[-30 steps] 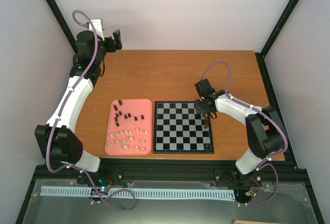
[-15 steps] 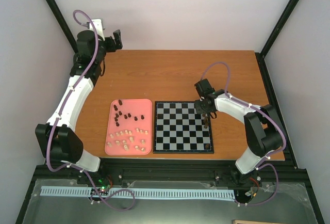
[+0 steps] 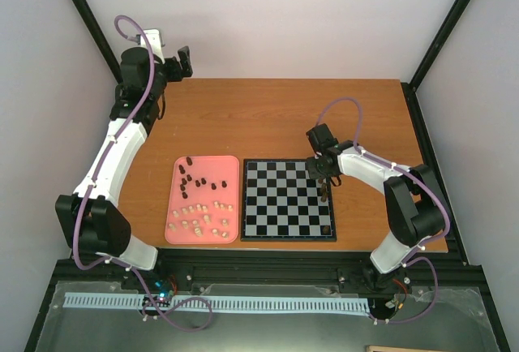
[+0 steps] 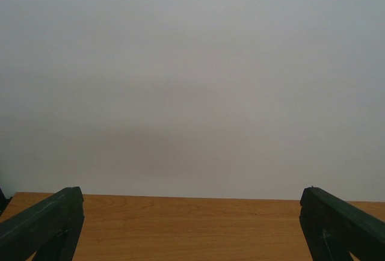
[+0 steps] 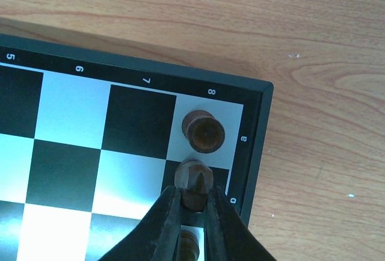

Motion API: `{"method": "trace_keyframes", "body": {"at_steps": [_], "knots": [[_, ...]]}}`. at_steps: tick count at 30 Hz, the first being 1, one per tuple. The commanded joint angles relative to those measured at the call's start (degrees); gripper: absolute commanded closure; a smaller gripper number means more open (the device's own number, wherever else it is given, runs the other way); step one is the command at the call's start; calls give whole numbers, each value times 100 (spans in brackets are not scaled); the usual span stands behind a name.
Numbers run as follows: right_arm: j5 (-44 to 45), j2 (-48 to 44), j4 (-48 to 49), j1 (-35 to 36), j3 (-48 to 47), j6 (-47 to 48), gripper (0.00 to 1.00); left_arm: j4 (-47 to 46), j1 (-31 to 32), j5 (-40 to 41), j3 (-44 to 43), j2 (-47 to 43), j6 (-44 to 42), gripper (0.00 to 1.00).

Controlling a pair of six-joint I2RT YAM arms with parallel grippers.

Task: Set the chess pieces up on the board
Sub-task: Place the chess piece on the chessboard.

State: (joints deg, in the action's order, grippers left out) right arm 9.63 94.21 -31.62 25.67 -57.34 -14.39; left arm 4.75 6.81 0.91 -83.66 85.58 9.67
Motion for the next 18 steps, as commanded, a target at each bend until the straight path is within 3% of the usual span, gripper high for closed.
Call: {"method": "trace_keyframes", "body": {"at_steps": [1, 18], "knots": [[-5, -168, -87, -55, 13, -19, 88, -27, 16, 17, -234, -37, -53, 0], [-95, -375, -96, -53, -111, 38, 70, -21, 16, 32, -240, -35, -62, 0]]}}
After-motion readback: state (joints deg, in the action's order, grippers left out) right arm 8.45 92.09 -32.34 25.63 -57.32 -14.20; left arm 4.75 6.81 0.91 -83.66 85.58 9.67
